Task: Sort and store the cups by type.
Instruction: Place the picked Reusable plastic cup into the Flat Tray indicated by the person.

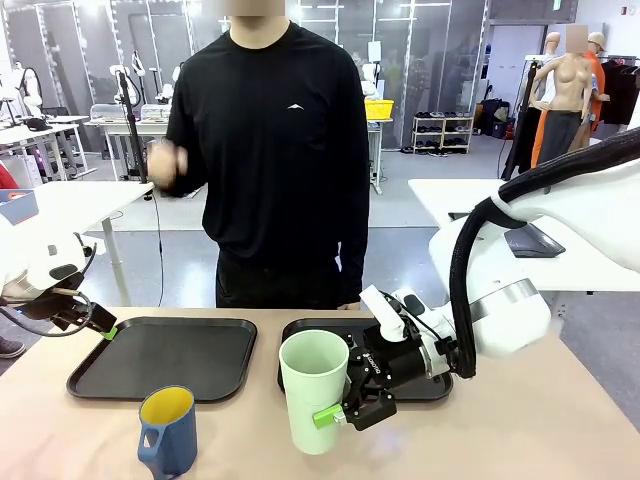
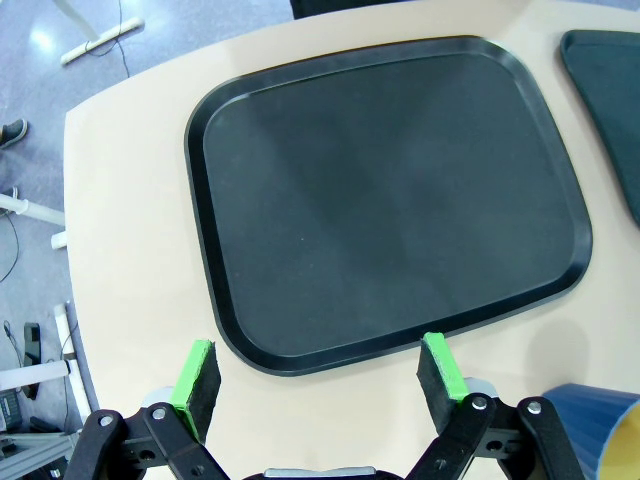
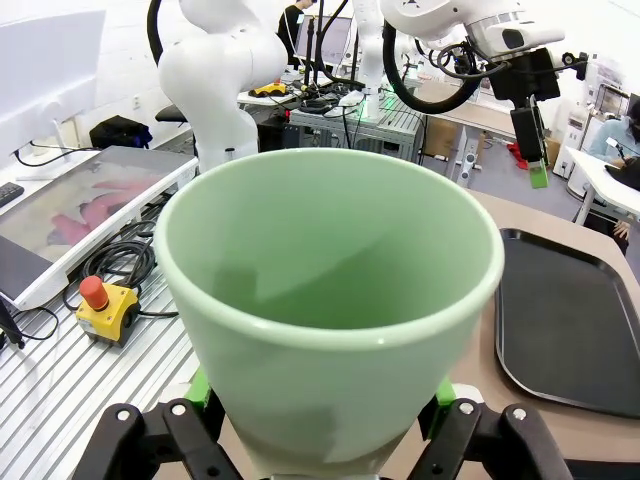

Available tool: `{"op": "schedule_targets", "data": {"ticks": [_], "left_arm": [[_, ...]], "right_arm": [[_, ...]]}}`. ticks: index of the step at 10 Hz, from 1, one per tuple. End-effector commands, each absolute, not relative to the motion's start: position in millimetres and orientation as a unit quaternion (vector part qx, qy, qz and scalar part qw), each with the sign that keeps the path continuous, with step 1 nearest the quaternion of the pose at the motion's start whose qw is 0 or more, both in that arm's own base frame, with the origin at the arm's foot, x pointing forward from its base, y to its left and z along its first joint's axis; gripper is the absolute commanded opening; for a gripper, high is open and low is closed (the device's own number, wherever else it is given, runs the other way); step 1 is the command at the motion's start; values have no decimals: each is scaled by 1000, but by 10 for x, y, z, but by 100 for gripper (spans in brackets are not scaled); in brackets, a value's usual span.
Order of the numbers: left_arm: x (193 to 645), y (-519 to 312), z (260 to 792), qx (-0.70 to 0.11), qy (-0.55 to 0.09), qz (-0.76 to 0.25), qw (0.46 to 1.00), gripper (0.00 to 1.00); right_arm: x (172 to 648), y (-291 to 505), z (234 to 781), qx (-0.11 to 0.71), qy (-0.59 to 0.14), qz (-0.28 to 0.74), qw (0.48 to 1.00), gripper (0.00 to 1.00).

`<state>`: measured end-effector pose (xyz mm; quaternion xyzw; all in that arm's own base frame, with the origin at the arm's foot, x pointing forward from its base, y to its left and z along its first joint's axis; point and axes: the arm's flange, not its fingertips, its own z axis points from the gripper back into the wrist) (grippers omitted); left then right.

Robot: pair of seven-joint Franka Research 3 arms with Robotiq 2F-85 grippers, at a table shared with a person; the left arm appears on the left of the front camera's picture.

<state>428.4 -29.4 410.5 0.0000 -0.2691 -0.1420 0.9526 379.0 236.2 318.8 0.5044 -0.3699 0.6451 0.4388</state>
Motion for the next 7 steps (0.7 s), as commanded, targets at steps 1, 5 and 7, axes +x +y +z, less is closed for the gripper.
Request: {"op": "schedule_targets", "data": {"ticks": [1, 5, 7], "left_arm": [[4285, -276, 4101, -2, -268, -141, 953, 100], [4285, -276, 4101, -2, -268, -141, 953, 100], [4285, -276, 4101, -2, -268, -141, 953, 100]], "right_arm": [[3808, 2378, 3188, 504, -371, 646, 436, 42], [3808, 2378, 3188, 504, -371, 646, 436, 42], [3808, 2378, 3188, 504, -371, 646, 436, 42]]}}
